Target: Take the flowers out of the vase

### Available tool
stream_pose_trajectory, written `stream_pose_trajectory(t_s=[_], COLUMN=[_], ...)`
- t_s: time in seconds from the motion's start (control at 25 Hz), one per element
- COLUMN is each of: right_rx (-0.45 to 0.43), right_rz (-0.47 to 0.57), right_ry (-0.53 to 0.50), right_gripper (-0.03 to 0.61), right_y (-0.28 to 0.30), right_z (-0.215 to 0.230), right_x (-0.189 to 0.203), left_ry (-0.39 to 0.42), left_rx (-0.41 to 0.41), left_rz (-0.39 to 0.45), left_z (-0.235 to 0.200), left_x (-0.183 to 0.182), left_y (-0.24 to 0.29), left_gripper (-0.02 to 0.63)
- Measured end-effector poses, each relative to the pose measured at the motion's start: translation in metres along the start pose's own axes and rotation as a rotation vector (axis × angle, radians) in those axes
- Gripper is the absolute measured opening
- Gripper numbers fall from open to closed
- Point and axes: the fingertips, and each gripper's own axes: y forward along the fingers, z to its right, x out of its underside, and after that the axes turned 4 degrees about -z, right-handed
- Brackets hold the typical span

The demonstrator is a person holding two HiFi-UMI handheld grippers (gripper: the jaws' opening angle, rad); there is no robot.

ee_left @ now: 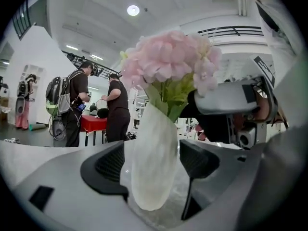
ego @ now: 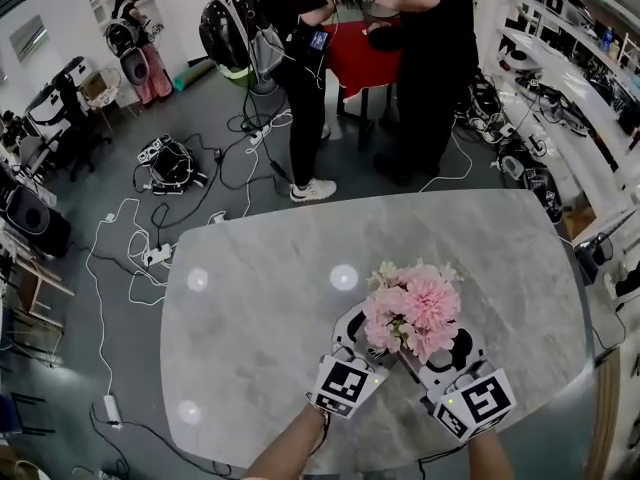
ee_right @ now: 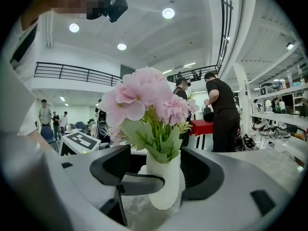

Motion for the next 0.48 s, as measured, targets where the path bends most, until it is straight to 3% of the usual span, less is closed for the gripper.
stream_pose_trajectory(t_s=[0.2,0.28,0.48], right_rx=[-0.017,-0.020,-0.002], right_rz=[0.022,0.028,0.039], right_ry=[0.003,-0.005,-0.067], right_gripper=[0.310,0.308,0.308], right_y=[-0.002,-0.003,0.005], right_z=[-0.003,-0.005,-0.014], right_x=[-0.006,-0.007,-0.008], left_ry=[0.041,0.045,0.055], left_rx=[0.001,-0.005,-0.020], left_rz=[-0.014,-0.017,-0.013], left_z=[0.001,0.004,0.003], left_x=[-0.005,-0.004,0.000], left_y=[0.007,0.007,0.001], left_gripper=[0.346,0.296,0.293])
